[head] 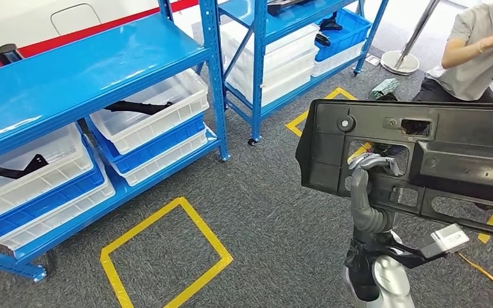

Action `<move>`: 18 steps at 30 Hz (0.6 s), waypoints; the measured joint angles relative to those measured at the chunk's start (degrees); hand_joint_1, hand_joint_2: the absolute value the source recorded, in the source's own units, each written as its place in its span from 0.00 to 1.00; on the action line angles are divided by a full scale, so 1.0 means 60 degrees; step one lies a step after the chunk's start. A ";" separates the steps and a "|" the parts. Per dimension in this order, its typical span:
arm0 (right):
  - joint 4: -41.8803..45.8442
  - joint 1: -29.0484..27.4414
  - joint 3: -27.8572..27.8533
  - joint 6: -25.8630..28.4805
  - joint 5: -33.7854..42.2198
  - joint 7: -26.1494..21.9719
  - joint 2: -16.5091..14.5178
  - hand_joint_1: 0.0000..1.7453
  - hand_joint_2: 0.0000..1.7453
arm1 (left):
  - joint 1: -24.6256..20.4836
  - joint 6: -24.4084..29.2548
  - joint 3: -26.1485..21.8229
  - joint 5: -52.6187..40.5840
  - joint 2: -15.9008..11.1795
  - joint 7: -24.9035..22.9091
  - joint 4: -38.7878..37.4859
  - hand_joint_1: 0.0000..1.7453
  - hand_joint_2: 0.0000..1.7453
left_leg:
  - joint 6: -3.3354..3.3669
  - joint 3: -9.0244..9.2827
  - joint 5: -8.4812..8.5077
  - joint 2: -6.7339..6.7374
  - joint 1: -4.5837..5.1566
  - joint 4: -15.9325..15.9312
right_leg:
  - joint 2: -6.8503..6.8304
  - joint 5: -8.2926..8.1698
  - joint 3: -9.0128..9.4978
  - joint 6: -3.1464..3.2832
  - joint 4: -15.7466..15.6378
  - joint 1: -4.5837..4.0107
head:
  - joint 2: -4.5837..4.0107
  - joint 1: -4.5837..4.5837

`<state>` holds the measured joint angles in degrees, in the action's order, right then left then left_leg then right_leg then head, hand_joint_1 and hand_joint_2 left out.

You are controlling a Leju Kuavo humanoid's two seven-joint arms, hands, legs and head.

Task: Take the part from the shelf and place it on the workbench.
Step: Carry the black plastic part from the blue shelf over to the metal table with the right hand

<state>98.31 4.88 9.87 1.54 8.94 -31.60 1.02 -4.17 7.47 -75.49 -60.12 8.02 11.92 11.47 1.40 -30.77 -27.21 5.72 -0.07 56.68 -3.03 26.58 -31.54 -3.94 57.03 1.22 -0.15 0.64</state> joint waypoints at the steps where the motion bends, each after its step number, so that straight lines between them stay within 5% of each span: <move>1: -0.0045 -0.0026 -0.0013 -0.0012 -0.0079 -0.0125 -0.0003 1.00 1.00 | -0.0013 0.0013 -0.0031 0.0096 0.0230 0.0261 0.0005 0.00 1.00 | -0.0037 0.0013 0.0005 0.0071 0.0003 -0.0003 | 0.0103 -0.0027 -0.0030 0.0084 0.0001 -0.0003 | 0.0000 0.0008; 4: -0.0119 -0.0089 -0.0077 -0.0098 -0.0191 -0.0289 -0.0019 1.00 1.00 | -0.0049 -0.0007 -0.0103 0.0167 0.0700 0.0565 0.0016 0.00 1.00 | -0.0173 -0.0140 -0.0364 -0.0281 -0.0077 0.0412 | 0.0365 -0.0108 -0.0068 0.0325 -0.0034 0.0111 | 0.0000 0.0021; 7: -0.0179 -0.0112 -0.0116 -0.0143 -0.0215 -0.0310 -0.0070 1.00 1.00 | -0.0096 -0.0106 -0.0156 0.0190 0.0853 0.0657 0.0021 0.00 1.00 | -0.0201 -0.0904 -0.1356 -0.0883 -0.0097 0.2245 | 0.0610 -0.0151 -0.0114 0.0492 -0.0040 0.0087 | 0.0000 0.0036; 9: -0.0229 -0.0136 -0.0128 -0.0152 -0.0220 -0.0310 -0.0087 1.00 1.00 | -0.0133 -0.0146 -0.0164 0.0203 0.0882 0.0679 0.0022 0.00 1.00 | -0.0182 -0.1085 -0.1452 -0.0956 -0.0089 0.2815 | 0.0826 -0.0162 -0.0124 0.0505 -0.0026 0.0058 | 0.0000 0.0035; 11: -0.0262 -0.0147 -0.0156 -0.0165 -0.0252 -0.0309 -0.0097 1.00 1.00 | -0.0139 -0.0160 -0.0167 0.0177 0.0905 0.0636 0.0022 0.00 1.00 | -0.0137 -0.0621 -0.0867 -0.1054 -0.0104 0.1980 | 0.1077 -0.0165 -0.0117 0.0494 0.0010 0.0058 | 0.0000 0.0036; 13: -0.0278 -0.0135 -0.0213 -0.0188 -0.0296 -0.0302 -0.0130 1.00 1.00 | -0.0109 -0.0178 -0.0168 0.0129 0.0922 0.0575 0.0022 0.00 1.00 | -0.0107 -0.0059 -0.0380 -0.1526 -0.0156 0.0797 | 0.1316 -0.0177 -0.0176 0.0453 0.0082 0.0038 | 0.0000 0.0028; 15: -0.0290 -0.0118 -0.0282 -0.0208 -0.0310 -0.0282 -0.0159 1.00 1.00 | -0.0079 -0.0171 -0.0166 0.0084 0.0946 0.0554 0.0022 0.00 1.00 | -0.0081 0.0109 -0.0340 -0.1852 -0.0155 0.0313 | 0.1522 -0.0236 -0.0332 0.0329 0.0129 0.0037 | 0.0000 0.0028; 17: -0.0296 -0.0124 -0.0381 -0.0224 -0.0311 -0.0266 -0.0157 1.00 1.00 | -0.0074 -0.0149 -0.0162 0.0041 0.0979 0.0563 0.0024 0.00 1.00 | 0.0017 0.0088 -0.0319 -0.1673 -0.0116 0.0228 | 0.1693 -0.0320 -0.0483 0.0171 0.0112 0.0061 | 0.0000 0.0032; 18: -0.0297 -0.0129 -0.0447 -0.0231 -0.0312 -0.0267 -0.0151 1.00 1.00 | -0.0072 -0.0140 -0.0161 0.0026 0.0996 0.0572 0.0026 0.00 1.00 | 0.0091 0.0093 -0.0277 -0.1552 -0.0113 0.0184 | 0.1589 -0.0303 -0.0563 0.0133 0.0169 0.0051 | 0.0000 0.0021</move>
<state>96.53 4.11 7.19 0.15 7.07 -33.21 0.11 -4.60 6.63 -76.46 -59.96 14.00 15.35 11.63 1.94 -30.21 -28.87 -3.59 -0.75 57.79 6.51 24.76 -34.91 -3.15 58.05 1.52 -0.15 0.77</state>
